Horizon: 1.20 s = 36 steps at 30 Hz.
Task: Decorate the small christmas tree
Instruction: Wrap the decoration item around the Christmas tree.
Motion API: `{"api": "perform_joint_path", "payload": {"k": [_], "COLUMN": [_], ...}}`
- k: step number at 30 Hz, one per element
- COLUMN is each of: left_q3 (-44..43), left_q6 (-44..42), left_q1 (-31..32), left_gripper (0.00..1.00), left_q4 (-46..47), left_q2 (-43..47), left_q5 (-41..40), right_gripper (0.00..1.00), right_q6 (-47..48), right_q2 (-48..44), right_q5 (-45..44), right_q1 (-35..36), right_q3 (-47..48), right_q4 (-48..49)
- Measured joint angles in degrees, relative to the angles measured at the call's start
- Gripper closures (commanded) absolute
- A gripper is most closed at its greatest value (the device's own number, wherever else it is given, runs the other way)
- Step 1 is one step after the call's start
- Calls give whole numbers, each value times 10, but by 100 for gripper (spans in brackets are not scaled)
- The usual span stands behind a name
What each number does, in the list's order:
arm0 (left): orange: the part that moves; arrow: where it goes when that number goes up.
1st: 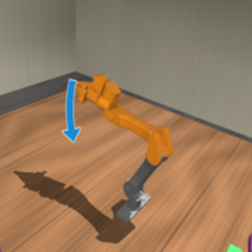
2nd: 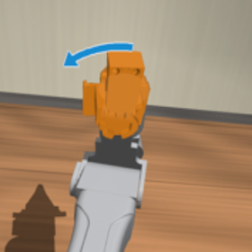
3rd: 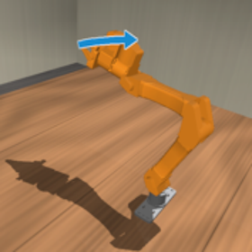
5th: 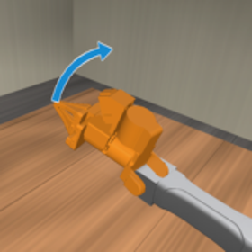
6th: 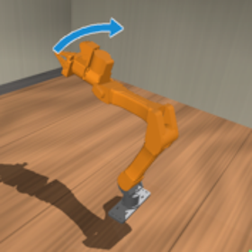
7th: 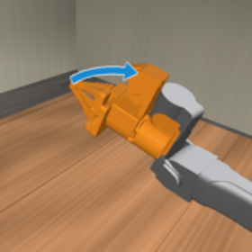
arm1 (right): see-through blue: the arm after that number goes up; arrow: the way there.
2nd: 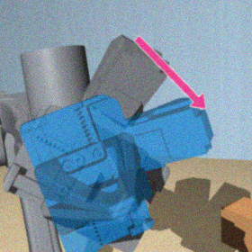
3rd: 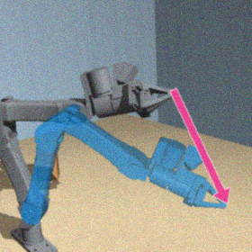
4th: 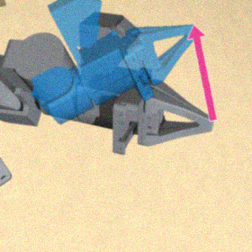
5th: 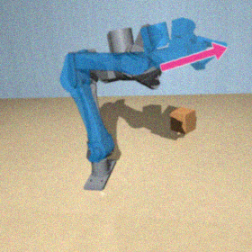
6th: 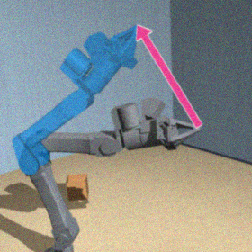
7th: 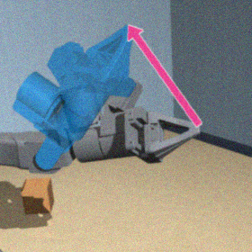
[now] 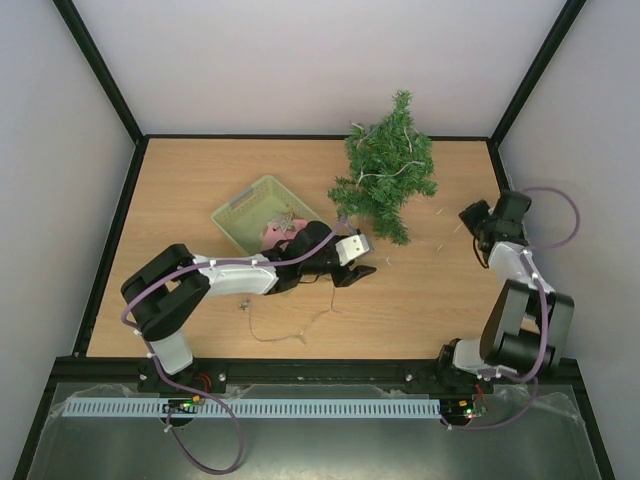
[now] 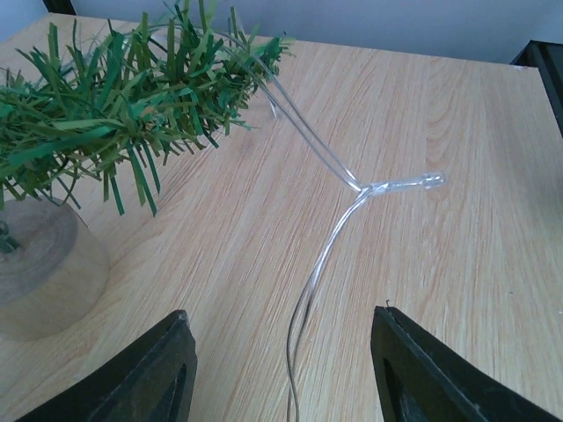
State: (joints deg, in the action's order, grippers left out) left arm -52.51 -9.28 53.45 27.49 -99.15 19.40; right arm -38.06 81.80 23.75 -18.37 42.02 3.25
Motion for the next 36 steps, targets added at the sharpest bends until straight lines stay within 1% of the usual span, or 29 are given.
{"api": "perform_joint_path", "payload": {"k": [3, 5, 7, 8, 9, 10, 11, 12, 17, 21, 23, 31, 36], "left_q3": [0, -2, -8, -11, -14, -16, -17, -17, -9, 8, 15, 33, 53], "left_q6": [-8, -12, -21, -23, -28, -28, -32, -35, -34, -24, -19, -2, 19], "left_q1": [0, 0, 0, 0, 0, 0, 0, 0, 0, 0, 1, 2, 3], "left_gripper": [45, 50, 57, 65, 79, 88, 93, 97, 98, 98, 98, 97, 98], "left_q4": [0, 0, -1, -1, -1, -2, -2, -2, 0, 2, 4, -14, -27], "left_q2": [-5, -10, -19, -22, -25, -26, -26, -26, -14, 17, 34, 123, 189], "left_q5": [-4, -6, -8, -9, -10, -10, -9, -7, 5, 9, 11, 7, -2], "right_gripper": [98, 98, 98, 98, 98, 98, 98, 98, 98, 98, 98, 98, 98], "right_q6": [9, 13, 16, 16, 17, 18, 19, 19, 21, 28, 31, 43, 40], "right_q2": [-68, -107, -148, -167, -181, -193, -204, -214, -234, -240, -243, -280, -288], "right_q5": [-15, -26, -36, -41, -45, -49, -55, -60, -71, -70, -65, -31, 9], "right_q1": [0, 0, 0, 0, 0, 0, 0, 0, 0, 0, 0, 0, 0], "right_q3": [31, 56, 83, 96, 107, 117, 130, 146, 233, 311, 335, 341, 372], "right_q4": [-24, -38, -47, -51, -56, -61, -69, -78, -97, -106, -107, -134, -153]}}
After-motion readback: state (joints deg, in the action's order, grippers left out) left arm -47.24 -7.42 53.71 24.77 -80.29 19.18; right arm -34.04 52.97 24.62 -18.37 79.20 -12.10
